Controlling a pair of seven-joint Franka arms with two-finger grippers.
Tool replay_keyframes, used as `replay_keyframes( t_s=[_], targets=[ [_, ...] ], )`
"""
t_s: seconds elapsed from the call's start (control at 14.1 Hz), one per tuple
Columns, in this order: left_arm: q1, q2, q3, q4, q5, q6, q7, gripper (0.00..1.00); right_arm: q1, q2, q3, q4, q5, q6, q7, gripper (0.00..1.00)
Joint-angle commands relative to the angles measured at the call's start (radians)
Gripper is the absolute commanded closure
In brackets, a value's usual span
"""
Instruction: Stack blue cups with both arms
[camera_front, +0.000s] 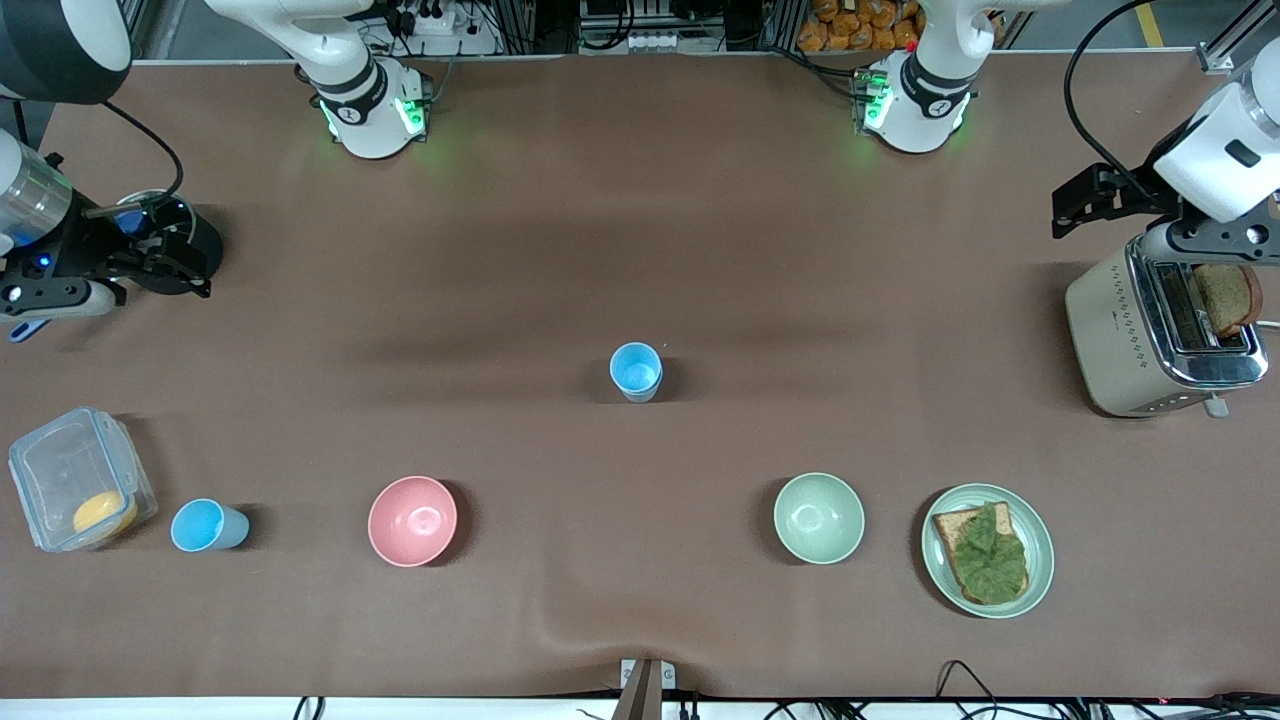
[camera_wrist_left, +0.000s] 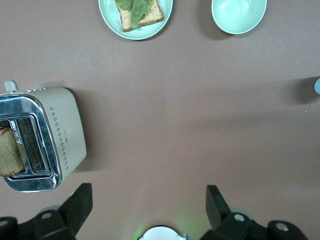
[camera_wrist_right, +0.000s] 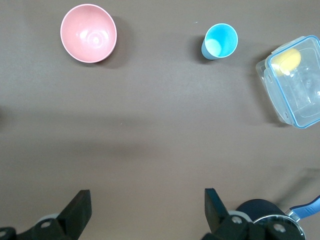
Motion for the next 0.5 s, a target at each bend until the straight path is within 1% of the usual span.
replay_keyframes(
  t_s=[0.0, 0.43],
  targets=[
    [-0.001, 0.007, -0.006, 0.018, 0.000, 0.002, -0.019, 0.00, 0.001, -0.005, 0.000, 0.009, -0.007, -0.013, 0.010, 0.00],
    [-0.001, 0.008, -0.006, 0.018, 0.012, 0.002, -0.019, 0.00, 0.001, -0.005, 0.000, 0.009, -0.007, -0.014, 0.010, 0.00]
  ],
)
